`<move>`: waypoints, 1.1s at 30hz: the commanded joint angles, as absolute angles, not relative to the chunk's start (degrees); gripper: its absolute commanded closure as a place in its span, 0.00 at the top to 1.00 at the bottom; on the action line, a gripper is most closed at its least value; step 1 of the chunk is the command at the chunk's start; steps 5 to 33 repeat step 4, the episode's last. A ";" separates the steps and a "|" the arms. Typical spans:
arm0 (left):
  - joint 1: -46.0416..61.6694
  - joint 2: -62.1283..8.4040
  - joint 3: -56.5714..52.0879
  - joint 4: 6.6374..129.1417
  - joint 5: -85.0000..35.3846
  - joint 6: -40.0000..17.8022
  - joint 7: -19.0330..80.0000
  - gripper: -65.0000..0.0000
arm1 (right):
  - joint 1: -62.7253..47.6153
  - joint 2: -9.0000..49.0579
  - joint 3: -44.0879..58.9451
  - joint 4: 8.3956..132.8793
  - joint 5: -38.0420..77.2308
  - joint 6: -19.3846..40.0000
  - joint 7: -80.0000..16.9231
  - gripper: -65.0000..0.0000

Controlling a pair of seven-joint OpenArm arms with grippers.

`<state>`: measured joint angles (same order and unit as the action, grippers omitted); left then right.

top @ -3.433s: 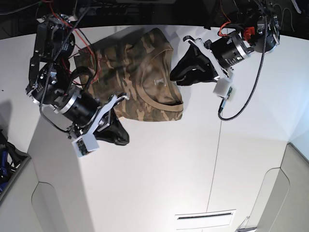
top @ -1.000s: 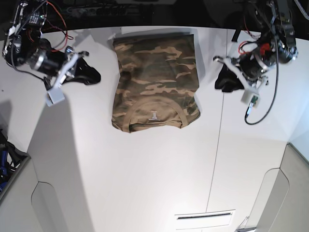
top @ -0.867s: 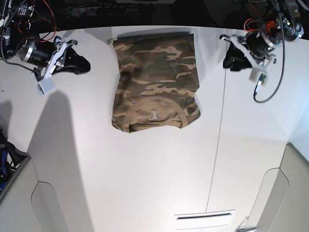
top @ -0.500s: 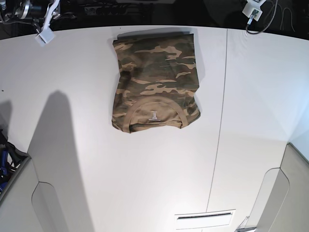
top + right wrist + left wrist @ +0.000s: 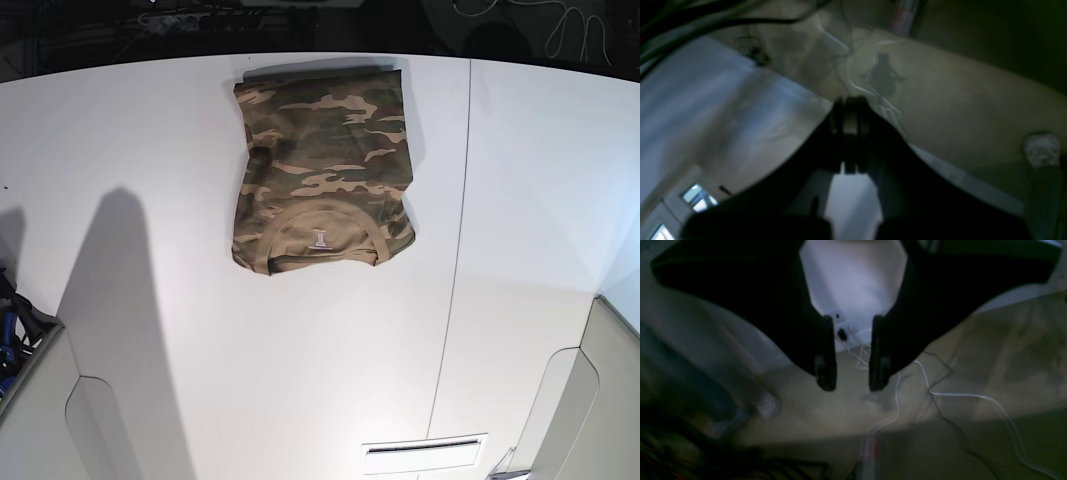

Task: Fold the T-shirt properly

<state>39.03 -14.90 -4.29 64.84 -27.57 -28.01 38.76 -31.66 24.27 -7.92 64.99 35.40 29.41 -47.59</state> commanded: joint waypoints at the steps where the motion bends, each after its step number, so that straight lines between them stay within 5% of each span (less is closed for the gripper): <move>1: 36.93 -15.00 -3.01 62.76 -27.00 -26.92 38.17 0.27 | -29.80 24.99 -8.49 62.87 35.33 28.12 -47.53 0.00; 4: 30.26 -13.87 0.91 55.86 -24.10 -23.90 37.91 0.27 | -24.25 24.32 -9.10 55.86 34.48 25.63 -47.55 0.00; 33: 30.26 -13.87 0.91 55.86 -24.10 -23.90 37.91 0.27 | -24.25 24.32 -9.10 55.86 34.48 25.63 -47.55 0.00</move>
